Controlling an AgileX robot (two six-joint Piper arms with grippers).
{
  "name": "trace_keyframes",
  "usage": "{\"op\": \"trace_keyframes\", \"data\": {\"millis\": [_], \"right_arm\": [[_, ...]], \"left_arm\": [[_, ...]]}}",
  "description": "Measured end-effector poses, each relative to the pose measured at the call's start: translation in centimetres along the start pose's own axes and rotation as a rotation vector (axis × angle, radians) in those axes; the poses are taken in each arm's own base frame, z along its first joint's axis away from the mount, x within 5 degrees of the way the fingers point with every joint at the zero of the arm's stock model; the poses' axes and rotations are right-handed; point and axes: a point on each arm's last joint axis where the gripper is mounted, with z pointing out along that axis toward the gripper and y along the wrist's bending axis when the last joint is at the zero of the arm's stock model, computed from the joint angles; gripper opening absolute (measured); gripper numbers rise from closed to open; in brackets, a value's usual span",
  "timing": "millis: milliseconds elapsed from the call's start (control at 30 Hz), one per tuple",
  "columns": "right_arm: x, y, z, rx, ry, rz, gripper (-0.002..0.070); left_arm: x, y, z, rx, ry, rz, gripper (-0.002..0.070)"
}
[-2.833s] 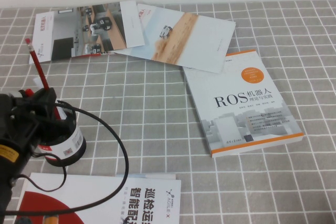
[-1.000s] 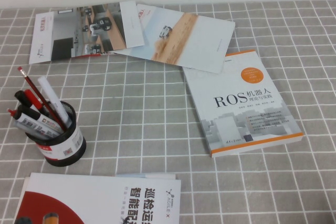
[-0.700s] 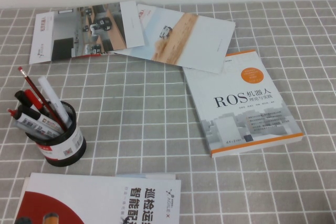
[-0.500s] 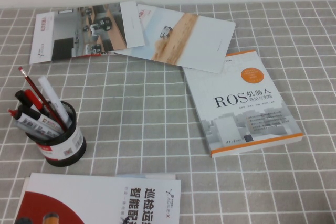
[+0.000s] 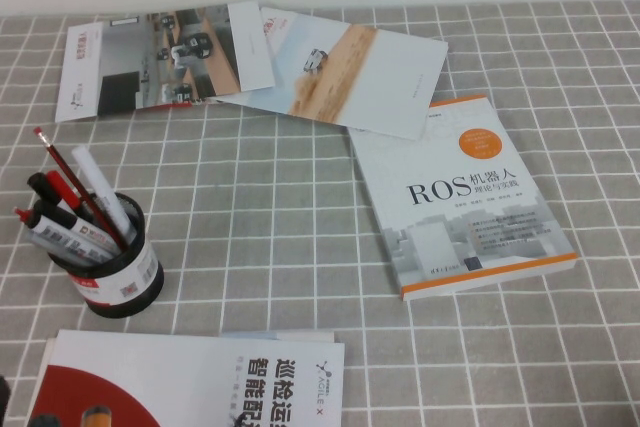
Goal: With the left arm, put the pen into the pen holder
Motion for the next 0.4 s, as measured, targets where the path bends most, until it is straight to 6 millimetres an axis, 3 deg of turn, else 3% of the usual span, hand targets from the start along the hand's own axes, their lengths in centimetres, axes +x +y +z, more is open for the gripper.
{"op": "trace_keyframes", "data": {"millis": [400], "right_arm": [[0.00,0.00,0.00,0.000,0.000,0.000,-0.0015]], "left_arm": [[0.81,-0.12,-0.04,0.014,0.089,0.001,-0.0001]]}}
